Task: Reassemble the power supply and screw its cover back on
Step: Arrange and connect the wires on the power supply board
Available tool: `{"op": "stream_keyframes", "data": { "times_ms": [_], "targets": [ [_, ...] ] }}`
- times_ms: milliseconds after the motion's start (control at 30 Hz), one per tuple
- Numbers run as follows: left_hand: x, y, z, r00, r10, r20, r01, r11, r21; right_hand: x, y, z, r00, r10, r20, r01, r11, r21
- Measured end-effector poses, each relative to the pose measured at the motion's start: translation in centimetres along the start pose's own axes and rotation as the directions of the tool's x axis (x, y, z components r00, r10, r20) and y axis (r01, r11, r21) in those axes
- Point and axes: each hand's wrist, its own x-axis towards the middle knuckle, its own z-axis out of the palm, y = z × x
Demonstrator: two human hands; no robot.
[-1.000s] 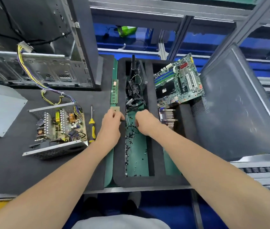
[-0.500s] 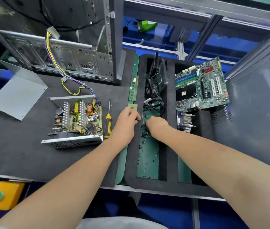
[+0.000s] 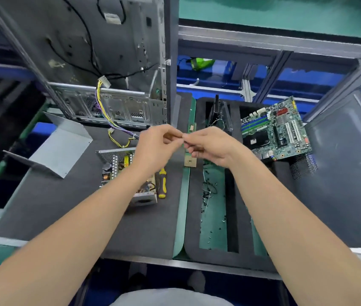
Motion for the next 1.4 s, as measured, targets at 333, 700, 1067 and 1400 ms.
{"op": "stream_keyframes", "data": {
  "times_ms": [333,700,1067,1400],
  "targets": [
    [-2.1,-5.5,-7.7,0.97,0.196,-0.142,-0.186,0.979,0.079,1.8,0.5,9.3,1.0,0.026,0.006,-0.026,0.977,0.211],
    [-2.7,-12.6,-11.2,0.976,-0.215,-0.019,0.174,0.837,-0.519,3.8,5.9,10.0,0.923,0.072,-0.377,-0.351,0.554,-0.755],
    [-3.8,-14.9,-10.1,0.939,-0.312,0.147,0.3,0.528,-0.795,1.0,1.9,11.8,0.955,-0.209,-0.21,0.138,0.941,-0.309],
    [-4.9,-16.8,-11.0,0.937,-0.343,0.066,0.179,0.31,-0.934,0.5,1.0,14.8,0.875,-0.482,-0.047,0.334,0.67,-0.663]
  ]
}}
